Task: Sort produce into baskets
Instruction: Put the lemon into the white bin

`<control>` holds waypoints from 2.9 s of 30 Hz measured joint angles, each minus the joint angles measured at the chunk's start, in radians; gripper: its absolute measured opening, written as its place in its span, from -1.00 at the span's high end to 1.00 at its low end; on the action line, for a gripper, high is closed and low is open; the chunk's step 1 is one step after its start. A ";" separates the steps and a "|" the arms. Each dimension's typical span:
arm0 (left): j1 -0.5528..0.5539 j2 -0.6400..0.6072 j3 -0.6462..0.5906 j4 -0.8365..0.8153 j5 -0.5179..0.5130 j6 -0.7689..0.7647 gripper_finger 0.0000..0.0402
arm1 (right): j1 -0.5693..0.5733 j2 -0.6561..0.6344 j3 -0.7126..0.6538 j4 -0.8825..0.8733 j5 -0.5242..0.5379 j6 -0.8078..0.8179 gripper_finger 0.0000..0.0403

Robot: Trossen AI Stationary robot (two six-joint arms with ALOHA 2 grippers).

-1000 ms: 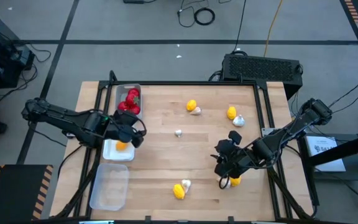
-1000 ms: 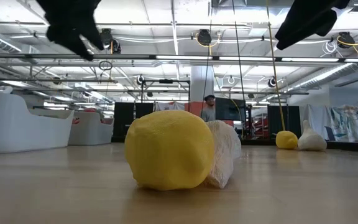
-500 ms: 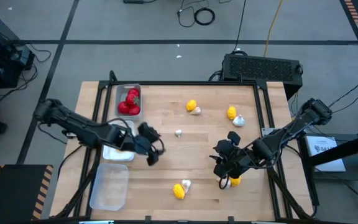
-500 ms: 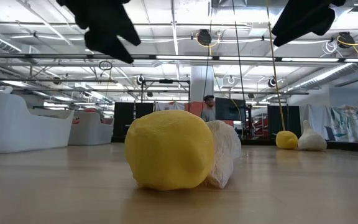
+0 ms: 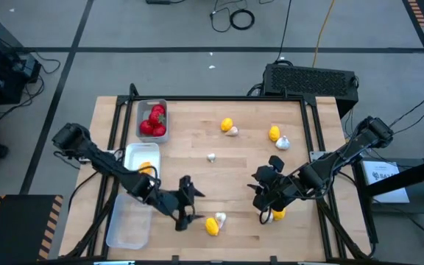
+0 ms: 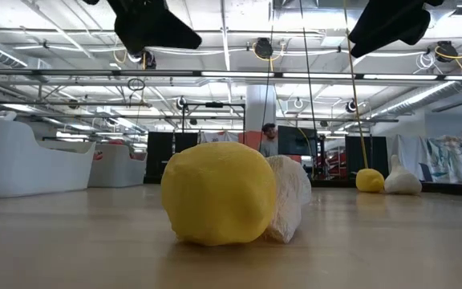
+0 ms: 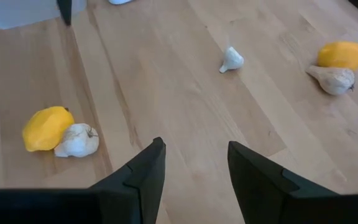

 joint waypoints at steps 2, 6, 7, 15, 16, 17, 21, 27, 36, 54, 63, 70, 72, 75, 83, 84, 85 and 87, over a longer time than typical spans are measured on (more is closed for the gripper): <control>-0.017 0.042 0.001 0.052 -0.002 0.015 -0.77 | 0.000 0.000 0.000 0.000 0.000 -0.008 0.18; -0.050 0.133 0.052 0.075 -0.006 0.013 -0.77 | 0.000 0.000 0.000 0.001 0.000 -0.010 0.18; -0.059 0.156 0.071 0.075 -0.010 0.012 -0.77 | 0.000 0.000 0.000 0.001 0.000 -0.010 0.18; -0.100 0.316 0.206 0.056 -0.066 0.064 -0.77 | 0.003 0.015 0.000 0.009 0.002 -0.010 0.18; -0.099 0.327 0.216 0.057 -0.057 0.067 -0.77 | 0.003 0.019 0.000 0.013 0.004 -0.010 0.18; -0.098 0.335 0.222 0.058 -0.042 0.077 -0.77 | 0.007 0.026 0.000 0.014 0.004 -0.011 0.18; -0.098 0.354 0.226 0.056 0.006 0.174 -0.77 | 0.018 0.057 0.000 0.014 0.004 -0.011 0.18; -0.070 0.380 0.227 0.061 0.061 0.274 -0.77 | 0.030 0.127 0.000 0.014 -0.002 -0.026 0.18; -0.026 0.434 0.227 0.057 0.174 0.273 -0.77 | 0.033 0.141 0.000 0.064 -0.053 -0.113 0.18; -0.008 0.443 0.219 0.006 0.184 0.271 -0.77 | -0.016 0.141 0.000 0.074 -0.039 -0.210 0.18; 0.011 0.462 0.219 0.008 0.164 0.219 -0.77 | -0.058 0.141 0.000 0.074 -0.039 -0.213 0.18; 0.010 0.474 0.219 -0.008 0.172 0.225 -0.73 | -0.068 0.141 0.000 0.076 -0.045 -0.213 0.18; 0.010 0.474 0.219 -0.009 0.178 0.223 -0.67 | -0.068 0.140 0.000 0.078 -0.045 -0.213 0.18; 0.010 0.474 0.219 -0.019 0.181 0.220 -0.55 | -0.068 0.140 0.000 0.081 -0.045 -0.213 0.18; 0.010 0.474 0.219 -0.018 0.182 0.219 -0.27 | -0.068 0.140 0.000 0.081 -0.045 -0.213 0.18; 0.010 0.474 0.219 -0.018 0.182 0.219 -0.25 | -0.068 0.140 0.000 0.081 -0.045 -0.213 0.18; 0.010 0.474 0.219 -0.018 0.182 0.219 -0.23 | -0.068 0.140 0.000 0.081 -0.045 -0.212 0.18; 0.010 0.474 0.219 -0.018 0.181 0.219 -0.20 | -0.068 0.140 0.000 0.081 -0.045 -0.207 0.18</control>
